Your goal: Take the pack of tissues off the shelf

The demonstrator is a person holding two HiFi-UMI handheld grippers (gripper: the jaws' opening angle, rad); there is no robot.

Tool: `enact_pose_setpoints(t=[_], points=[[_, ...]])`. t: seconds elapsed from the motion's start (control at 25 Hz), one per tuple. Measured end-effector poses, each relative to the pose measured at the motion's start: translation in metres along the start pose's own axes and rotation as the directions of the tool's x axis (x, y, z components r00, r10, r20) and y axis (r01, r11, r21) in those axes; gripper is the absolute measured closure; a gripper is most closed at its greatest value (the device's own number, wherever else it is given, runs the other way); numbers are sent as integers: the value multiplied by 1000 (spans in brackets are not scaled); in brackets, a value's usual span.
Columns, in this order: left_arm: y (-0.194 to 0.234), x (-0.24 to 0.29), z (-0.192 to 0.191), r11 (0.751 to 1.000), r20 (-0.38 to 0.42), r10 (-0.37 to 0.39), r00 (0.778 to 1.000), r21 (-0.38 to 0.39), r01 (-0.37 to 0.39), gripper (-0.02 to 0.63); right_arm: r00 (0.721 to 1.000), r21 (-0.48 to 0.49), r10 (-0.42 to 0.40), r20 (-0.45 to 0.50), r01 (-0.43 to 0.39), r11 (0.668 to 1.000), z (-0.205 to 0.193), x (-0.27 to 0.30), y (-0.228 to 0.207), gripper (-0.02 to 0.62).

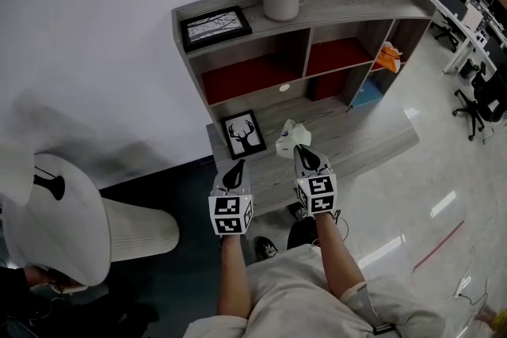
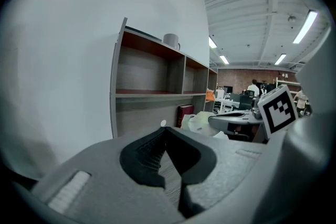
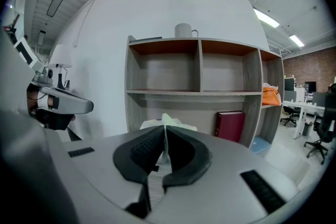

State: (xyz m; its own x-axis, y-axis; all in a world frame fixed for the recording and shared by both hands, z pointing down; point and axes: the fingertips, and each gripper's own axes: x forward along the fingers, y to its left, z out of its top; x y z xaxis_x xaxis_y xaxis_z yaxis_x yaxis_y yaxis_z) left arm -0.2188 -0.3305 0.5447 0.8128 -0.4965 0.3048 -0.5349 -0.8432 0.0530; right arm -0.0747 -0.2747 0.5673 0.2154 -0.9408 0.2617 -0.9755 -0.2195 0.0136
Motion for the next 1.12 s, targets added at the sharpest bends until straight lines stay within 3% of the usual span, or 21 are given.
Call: enact_pose_setpoints(t=[1.12], points=[[-6,-7,-3,999,-1,-43,999,11,43,598,1000,-4,-14,19,14,1000,2,-13,11,577]])
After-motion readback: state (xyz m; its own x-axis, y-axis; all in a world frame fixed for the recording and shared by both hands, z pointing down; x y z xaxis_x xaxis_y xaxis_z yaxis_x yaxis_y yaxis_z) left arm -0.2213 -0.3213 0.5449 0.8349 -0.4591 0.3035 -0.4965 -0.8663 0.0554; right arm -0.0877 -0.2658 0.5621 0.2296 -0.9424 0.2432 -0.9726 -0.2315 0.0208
